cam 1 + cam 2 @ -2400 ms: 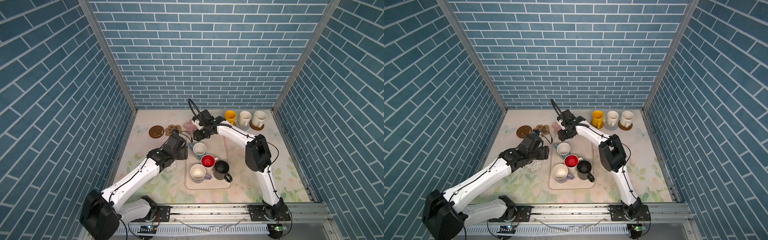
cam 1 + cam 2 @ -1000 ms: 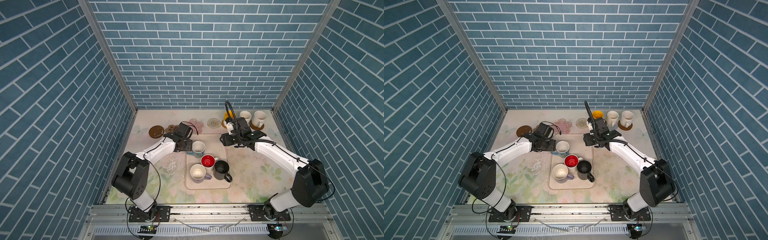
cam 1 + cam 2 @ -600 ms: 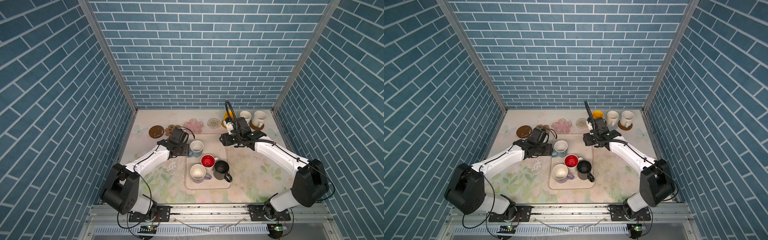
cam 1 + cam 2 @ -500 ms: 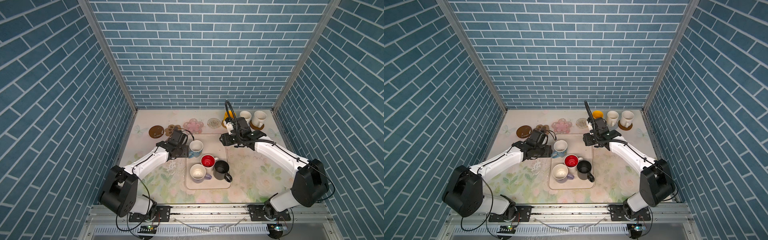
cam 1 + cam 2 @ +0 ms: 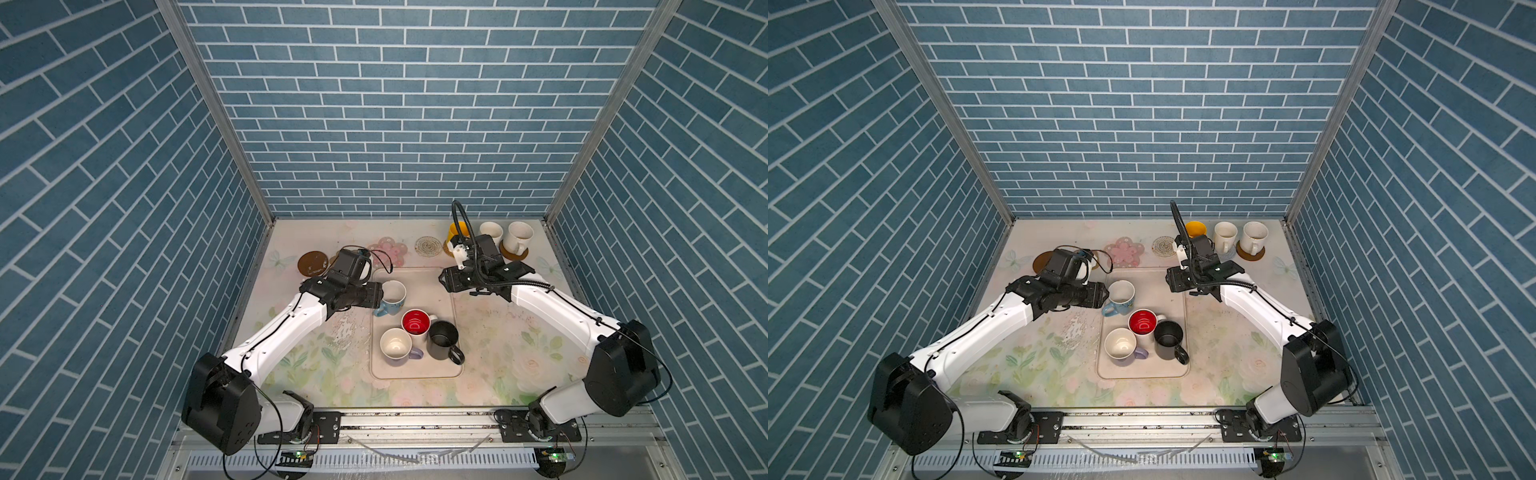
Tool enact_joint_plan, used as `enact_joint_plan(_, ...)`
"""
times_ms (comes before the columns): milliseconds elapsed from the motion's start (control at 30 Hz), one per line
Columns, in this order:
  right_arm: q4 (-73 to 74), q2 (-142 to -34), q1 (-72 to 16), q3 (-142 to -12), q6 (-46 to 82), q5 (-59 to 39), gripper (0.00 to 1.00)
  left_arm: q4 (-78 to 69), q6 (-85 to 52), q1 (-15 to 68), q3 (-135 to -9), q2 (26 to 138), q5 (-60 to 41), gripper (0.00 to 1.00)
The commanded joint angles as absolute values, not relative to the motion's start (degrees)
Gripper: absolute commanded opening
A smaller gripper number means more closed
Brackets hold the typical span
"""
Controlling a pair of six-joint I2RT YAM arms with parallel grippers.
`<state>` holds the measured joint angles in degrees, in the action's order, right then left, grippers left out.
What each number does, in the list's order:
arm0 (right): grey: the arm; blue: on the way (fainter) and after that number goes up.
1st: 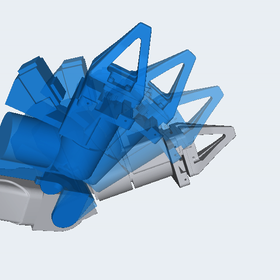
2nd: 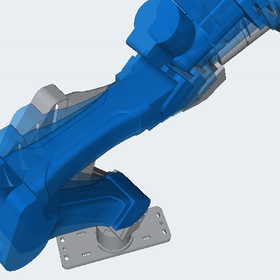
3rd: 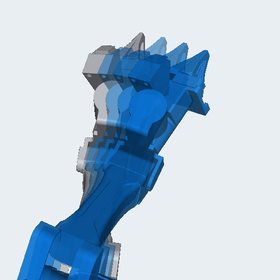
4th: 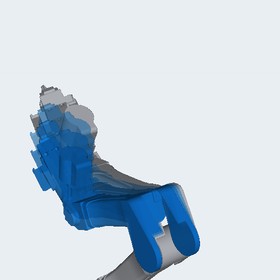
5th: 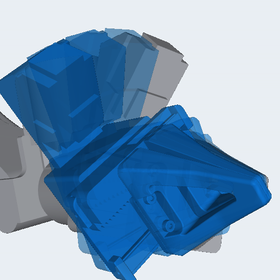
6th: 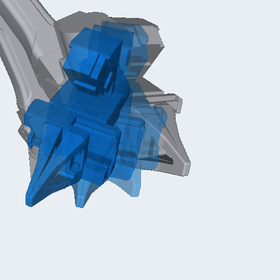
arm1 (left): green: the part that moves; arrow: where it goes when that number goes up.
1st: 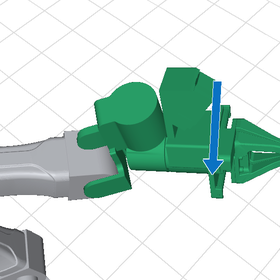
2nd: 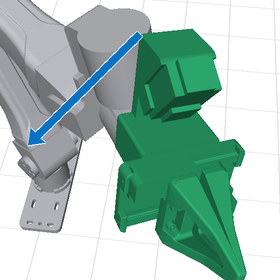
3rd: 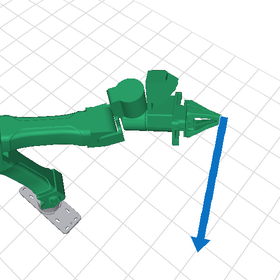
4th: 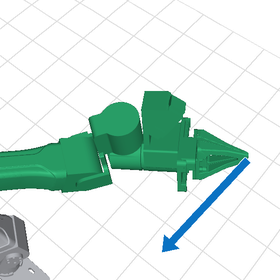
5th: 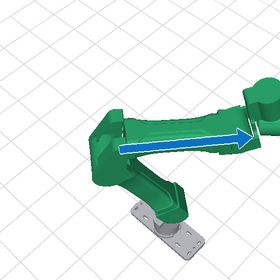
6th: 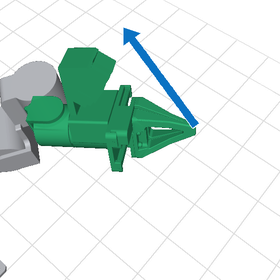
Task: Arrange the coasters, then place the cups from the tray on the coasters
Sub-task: 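Grasp the blue floral mug with left gripper and lift it off the tray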
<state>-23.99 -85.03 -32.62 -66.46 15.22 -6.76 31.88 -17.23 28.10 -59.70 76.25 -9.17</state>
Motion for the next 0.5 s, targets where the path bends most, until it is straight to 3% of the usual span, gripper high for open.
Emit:
enact_joint_plan(0, -23.16, -81.86, -32.38, -63.77, 16.79, -8.55, 0.62, 36.3, -13.43, 28.04, -62.2, 78.75, -12.48, 0.68)
enact_joint_plan(167, -22.51, -79.95, -32.42, -61.99, 17.05, -9.11, 0.62, 36.51, -12.36, 28.11, -62.72, 81.38, -13.51, 0.6)
enact_joint_plan(467, -20.97, -77.81, -32.44, -60.03, 17.02, -9.51, 0.62, 35.33, -12.04, 29.55, -61.9, 84.56, -11.8, 0.62)
